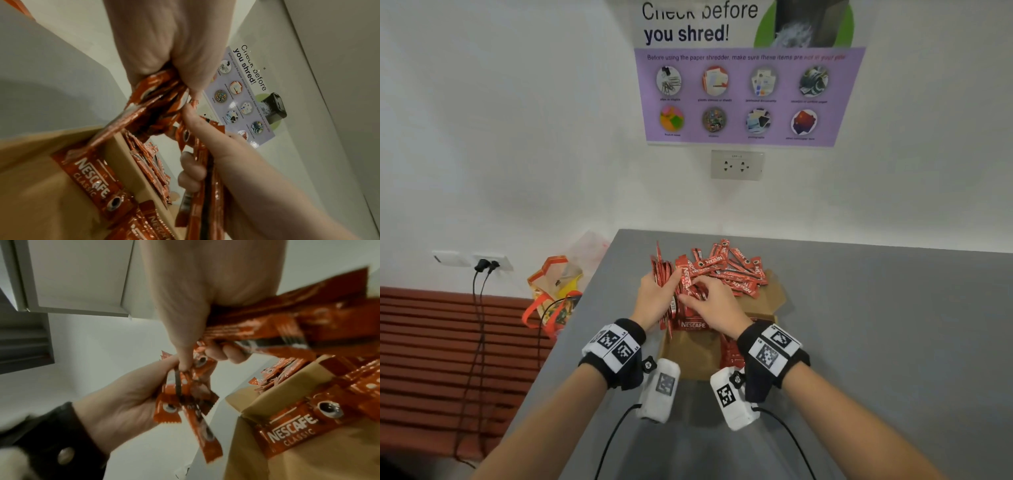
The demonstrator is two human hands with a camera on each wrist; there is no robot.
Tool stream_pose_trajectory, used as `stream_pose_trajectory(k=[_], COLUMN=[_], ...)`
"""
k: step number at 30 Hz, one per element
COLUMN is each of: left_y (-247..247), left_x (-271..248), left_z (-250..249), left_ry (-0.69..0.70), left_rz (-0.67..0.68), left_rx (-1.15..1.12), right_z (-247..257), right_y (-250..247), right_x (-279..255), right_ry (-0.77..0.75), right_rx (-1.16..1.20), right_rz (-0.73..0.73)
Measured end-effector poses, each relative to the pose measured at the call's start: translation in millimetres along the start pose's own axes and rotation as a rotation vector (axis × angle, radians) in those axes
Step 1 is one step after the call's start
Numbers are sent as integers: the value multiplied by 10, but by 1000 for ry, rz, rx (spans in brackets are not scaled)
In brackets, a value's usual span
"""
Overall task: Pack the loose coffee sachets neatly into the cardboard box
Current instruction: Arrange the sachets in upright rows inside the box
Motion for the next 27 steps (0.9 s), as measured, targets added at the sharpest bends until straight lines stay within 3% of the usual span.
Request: stream_pose_trajectory(k=[8,14,20,27], left_y=[-112,-182,-282,-223], left_x=[17,66,161,103], left_z=[29,12,159,175], left_ry=[-18,18,-28,-41], left_rz=[116,134,86,16], left_rx=[-35,-3,109,211], right_z=[10,-3,-130,-111], right_y=[-32,-67,14,151], right_x=[-16,64,167,205], right_ry=[-54,9,70,-37], right_rx=[-4,-115,-482,-806], right_rz=[-24,103,230,324])
Point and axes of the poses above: each hand's wrist, its own x-axis towards the middle knuckle, its own y-axis out of the palm, z = x × y, the point moved 3 cm from there along x, towards the middle knuckle, and after that the axes turned 3 degrees about z, right-handed, at the moved point
